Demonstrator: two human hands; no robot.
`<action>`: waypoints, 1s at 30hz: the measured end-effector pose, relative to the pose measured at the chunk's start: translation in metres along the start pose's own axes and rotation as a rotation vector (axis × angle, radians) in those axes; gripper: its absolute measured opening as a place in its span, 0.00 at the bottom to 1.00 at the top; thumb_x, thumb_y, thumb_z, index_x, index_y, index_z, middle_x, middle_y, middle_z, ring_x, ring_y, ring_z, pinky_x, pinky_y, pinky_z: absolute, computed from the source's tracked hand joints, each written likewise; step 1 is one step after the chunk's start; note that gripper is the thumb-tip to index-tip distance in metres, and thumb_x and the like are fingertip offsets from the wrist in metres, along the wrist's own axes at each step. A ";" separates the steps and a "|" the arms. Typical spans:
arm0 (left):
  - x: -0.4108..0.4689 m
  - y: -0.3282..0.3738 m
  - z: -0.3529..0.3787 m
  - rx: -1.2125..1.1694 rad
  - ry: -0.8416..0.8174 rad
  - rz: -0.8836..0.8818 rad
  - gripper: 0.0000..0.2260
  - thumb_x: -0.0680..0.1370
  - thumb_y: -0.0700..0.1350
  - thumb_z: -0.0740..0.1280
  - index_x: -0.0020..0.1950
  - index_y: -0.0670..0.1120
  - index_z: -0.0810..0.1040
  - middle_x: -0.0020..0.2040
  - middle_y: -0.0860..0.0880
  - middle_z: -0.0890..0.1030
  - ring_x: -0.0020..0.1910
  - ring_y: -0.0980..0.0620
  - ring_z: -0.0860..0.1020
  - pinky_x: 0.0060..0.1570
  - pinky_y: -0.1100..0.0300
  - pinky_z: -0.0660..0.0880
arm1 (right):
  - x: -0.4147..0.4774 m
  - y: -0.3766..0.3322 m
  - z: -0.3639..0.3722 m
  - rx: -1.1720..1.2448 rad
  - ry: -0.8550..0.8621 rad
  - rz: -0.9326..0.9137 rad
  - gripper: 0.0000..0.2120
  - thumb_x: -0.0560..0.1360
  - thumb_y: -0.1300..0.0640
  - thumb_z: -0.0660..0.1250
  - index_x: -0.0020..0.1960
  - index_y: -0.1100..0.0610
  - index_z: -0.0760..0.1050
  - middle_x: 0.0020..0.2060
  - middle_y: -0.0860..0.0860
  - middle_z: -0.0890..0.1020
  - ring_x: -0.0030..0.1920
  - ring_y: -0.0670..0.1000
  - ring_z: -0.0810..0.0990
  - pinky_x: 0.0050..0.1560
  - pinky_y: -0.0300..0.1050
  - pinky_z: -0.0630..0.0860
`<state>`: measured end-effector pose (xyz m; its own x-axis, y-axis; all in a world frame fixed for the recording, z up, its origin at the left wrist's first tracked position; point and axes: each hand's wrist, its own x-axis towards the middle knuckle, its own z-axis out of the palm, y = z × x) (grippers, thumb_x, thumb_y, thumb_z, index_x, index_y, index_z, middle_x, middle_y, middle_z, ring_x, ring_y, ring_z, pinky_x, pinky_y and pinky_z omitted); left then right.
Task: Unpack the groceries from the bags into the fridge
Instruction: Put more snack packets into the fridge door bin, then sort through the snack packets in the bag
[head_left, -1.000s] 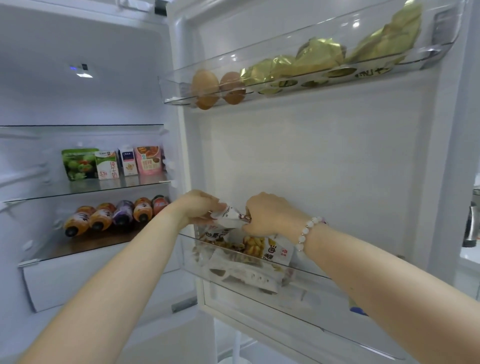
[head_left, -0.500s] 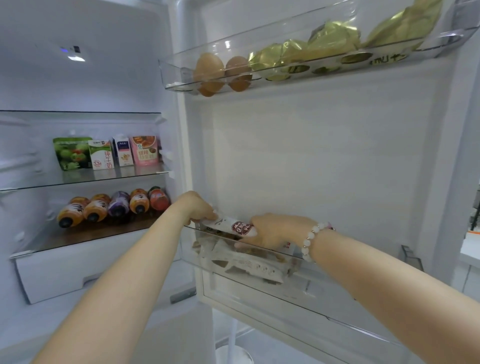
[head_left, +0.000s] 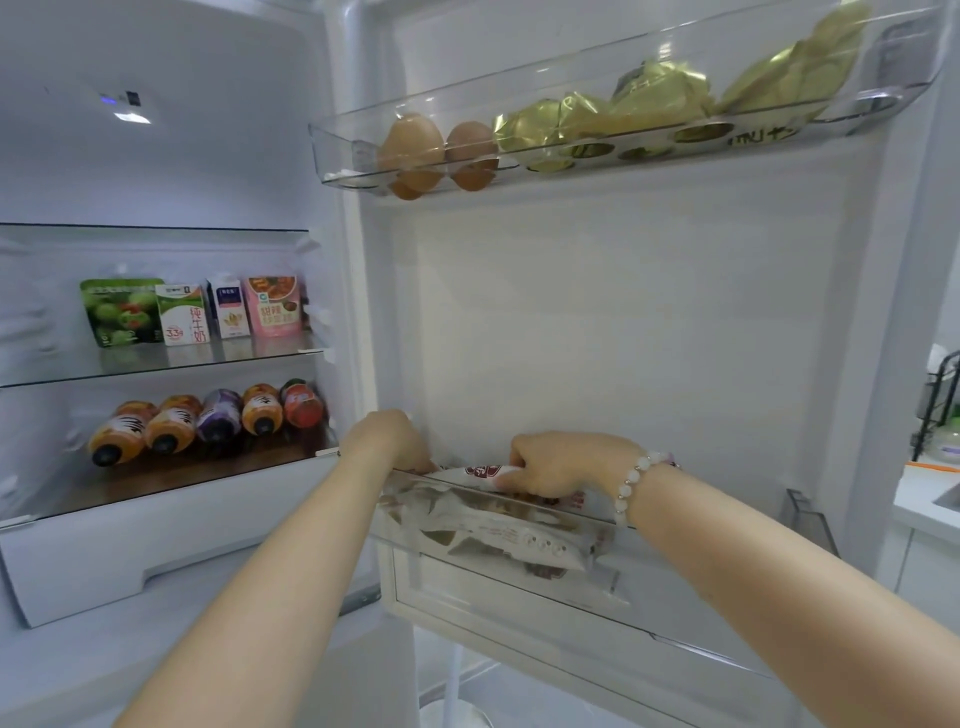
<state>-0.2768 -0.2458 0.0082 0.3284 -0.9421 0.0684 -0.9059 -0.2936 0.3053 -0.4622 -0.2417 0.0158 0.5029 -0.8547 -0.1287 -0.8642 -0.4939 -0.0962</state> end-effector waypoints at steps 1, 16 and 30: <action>-0.002 0.000 0.000 0.007 0.015 0.000 0.15 0.70 0.52 0.73 0.48 0.44 0.74 0.49 0.45 0.78 0.51 0.45 0.78 0.45 0.60 0.73 | -0.002 -0.002 0.000 -0.033 0.005 0.006 0.24 0.80 0.42 0.55 0.59 0.62 0.72 0.51 0.55 0.77 0.48 0.54 0.73 0.45 0.45 0.68; -0.082 0.103 0.003 -0.522 0.656 0.661 0.11 0.76 0.48 0.66 0.56 0.45 0.77 0.52 0.49 0.77 0.55 0.47 0.71 0.47 0.61 0.65 | -0.116 0.013 -0.057 -0.244 0.561 0.044 0.17 0.76 0.45 0.62 0.61 0.51 0.72 0.56 0.49 0.75 0.56 0.51 0.74 0.51 0.45 0.71; -0.271 0.257 0.084 -0.927 0.661 1.399 0.11 0.71 0.48 0.64 0.50 0.45 0.77 0.52 0.45 0.77 0.56 0.48 0.68 0.52 0.58 0.63 | -0.353 0.127 0.038 -0.397 0.797 0.887 0.21 0.73 0.52 0.66 0.64 0.55 0.70 0.59 0.52 0.74 0.61 0.54 0.71 0.58 0.48 0.69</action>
<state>-0.6214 -0.0793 -0.0119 -0.2163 -0.1048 0.9707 -0.2240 0.9730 0.0551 -0.7489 0.0034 0.0119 -0.2843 -0.7073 0.6473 -0.9141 0.4035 0.0394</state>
